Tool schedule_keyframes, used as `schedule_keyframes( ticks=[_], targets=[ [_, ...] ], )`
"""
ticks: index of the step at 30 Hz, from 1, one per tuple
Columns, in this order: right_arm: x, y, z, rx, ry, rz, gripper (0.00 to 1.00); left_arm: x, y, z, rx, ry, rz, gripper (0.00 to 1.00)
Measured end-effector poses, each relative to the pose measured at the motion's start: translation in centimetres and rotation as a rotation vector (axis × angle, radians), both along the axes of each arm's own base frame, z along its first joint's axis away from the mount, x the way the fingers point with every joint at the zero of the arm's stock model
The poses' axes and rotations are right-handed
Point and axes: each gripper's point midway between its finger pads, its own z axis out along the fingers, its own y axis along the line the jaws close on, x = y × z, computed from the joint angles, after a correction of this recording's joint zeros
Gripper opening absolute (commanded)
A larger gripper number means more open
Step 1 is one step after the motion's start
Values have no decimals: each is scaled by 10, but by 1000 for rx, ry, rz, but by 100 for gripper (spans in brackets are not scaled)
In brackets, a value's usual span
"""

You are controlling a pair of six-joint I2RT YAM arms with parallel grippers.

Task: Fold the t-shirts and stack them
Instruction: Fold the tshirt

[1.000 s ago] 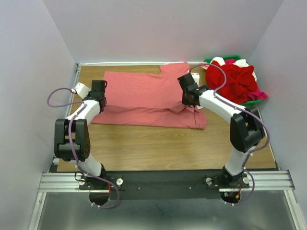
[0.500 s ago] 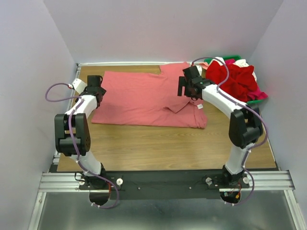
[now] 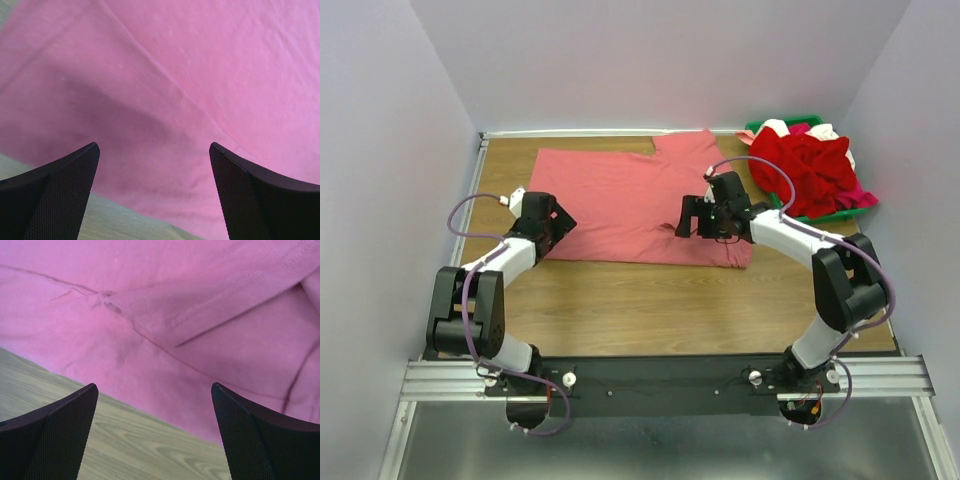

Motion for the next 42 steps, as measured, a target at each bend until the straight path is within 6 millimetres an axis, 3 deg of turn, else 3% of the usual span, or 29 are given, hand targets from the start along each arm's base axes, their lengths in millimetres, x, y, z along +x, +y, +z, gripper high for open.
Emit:
schedule_keyframes(
  ticks=[3,9,16,21,26,31,34,37,42],
  targets=[
    [6,6,-12,8,10,10,100,4,-9,0,-4,-18,-37,98],
    [24,16,-36,0,34,18,100,9,-8,-4,12,-28,-46,98],
    [38,24,-37,15,21,14,100,10,0,-7,51,-24,-20,98],
    [58,35,-36,67,-15,-20,100,10,4,-7,66,-23,-4,98],
    [98,55,-19,137,-107,-49,100,9,6,-12,73,-10,2,98],
    [142,68,23,186,-254,-82,100,9,7,-12,76,-9,3,98],
    [155,69,44,197,-320,-92,100,9,7,-12,77,-9,2,98],
    [149,62,51,179,-340,-99,100,9,7,-12,79,-8,0,98],
    [97,26,36,110,-280,-141,100,8,7,-8,80,-11,-2,98]
  ],
)
